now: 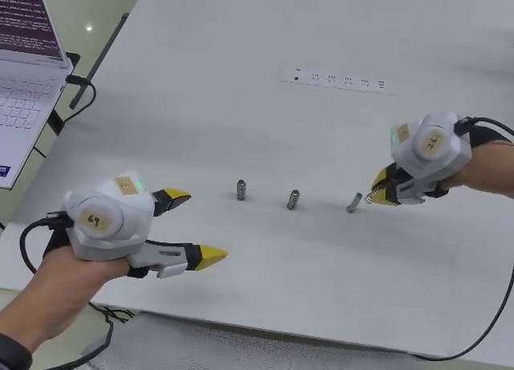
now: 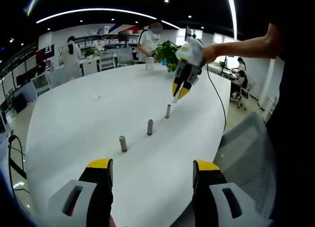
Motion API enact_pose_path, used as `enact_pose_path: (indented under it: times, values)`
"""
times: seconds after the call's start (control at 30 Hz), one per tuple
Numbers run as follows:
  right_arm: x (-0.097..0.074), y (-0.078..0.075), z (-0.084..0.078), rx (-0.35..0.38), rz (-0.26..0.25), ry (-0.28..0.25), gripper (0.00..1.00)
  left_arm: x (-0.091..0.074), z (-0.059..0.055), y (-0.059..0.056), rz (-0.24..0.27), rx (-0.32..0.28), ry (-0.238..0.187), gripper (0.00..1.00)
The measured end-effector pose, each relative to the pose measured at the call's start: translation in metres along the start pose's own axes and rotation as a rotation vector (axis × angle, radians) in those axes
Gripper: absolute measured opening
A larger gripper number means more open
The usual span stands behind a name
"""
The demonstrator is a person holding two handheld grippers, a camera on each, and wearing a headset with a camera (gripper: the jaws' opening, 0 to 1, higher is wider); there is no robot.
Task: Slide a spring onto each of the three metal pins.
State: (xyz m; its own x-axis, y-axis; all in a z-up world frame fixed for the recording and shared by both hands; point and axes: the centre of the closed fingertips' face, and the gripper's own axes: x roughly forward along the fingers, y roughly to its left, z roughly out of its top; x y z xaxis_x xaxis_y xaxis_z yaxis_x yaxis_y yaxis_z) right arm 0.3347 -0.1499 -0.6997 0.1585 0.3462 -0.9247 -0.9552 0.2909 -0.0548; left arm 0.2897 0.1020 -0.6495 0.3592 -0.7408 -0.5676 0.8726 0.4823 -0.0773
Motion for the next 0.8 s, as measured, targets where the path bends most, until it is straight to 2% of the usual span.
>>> enact_pose_path:
  times: [0.4,0.8]
  values:
    - [0.008,-0.010,0.007,-0.014,0.011,0.009,0.09,-0.008,-0.003,0.008,0.023,-0.017,-0.004,0.62]
    - [0.015,-0.011,0.005,-0.034,0.029,0.038,0.09,-0.011,-0.004,0.012,0.032,-0.027,-0.003,0.61]
